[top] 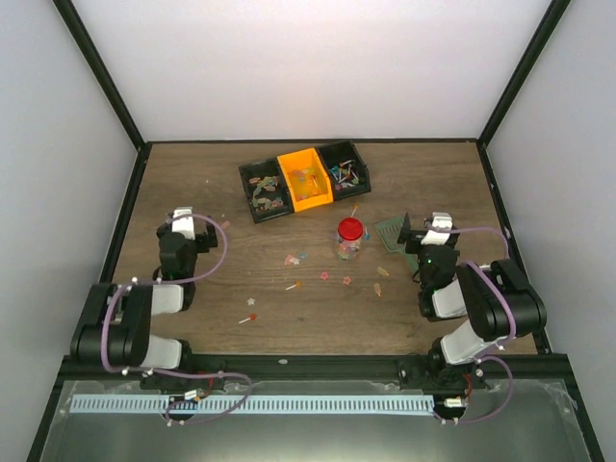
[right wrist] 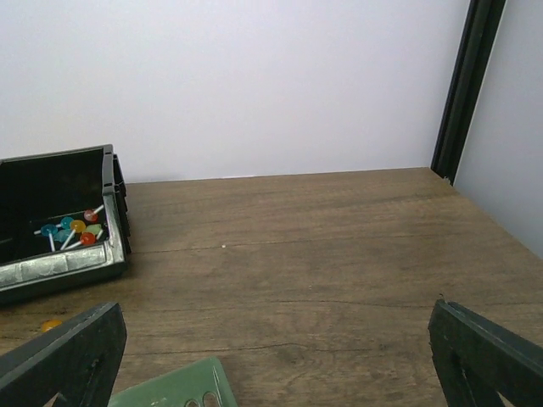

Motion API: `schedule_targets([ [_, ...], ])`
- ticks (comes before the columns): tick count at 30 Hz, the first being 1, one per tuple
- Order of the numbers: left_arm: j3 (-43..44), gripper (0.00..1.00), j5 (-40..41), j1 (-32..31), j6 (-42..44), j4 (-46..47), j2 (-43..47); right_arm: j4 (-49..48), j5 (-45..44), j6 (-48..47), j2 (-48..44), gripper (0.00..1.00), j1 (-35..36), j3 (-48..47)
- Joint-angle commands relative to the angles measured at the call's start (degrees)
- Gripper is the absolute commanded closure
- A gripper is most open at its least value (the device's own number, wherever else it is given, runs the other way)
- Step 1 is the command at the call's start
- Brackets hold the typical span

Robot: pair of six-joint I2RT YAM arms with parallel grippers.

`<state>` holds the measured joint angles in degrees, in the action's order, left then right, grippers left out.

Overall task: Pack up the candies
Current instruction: Reset both arms

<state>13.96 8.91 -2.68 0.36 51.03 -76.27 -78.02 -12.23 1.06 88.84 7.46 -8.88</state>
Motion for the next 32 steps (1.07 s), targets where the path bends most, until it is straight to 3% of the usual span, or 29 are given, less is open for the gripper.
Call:
schedule_targets([
  [1, 5.2, 0.0, -1.76, 1.18, 1.98, 7.29, -8.88, -2.44, -1.3, -0.06, -0.28, 0.0, -0.64, -0.98],
  [4, 1.0, 0.0, -3.58, 3.59, -0.91, 18.81, -13.21, -2.5, -1.47, -0.01, -0.01, 0.0, -0.69, -1.2],
  [9, 0.34, 0.0, -6.34, 4.63, -0.91, 19.66, -12.87, -2.0, -1.46, 0.14, -0.07, 0.0, -0.7, -1.4],
  [32, 0.9, 0.0, -4.07, 4.42, -1.5, 18.5, -12.81, -1.35, -1.48, 0.25, -0.07, 0.0, -0.83, -1.71],
])
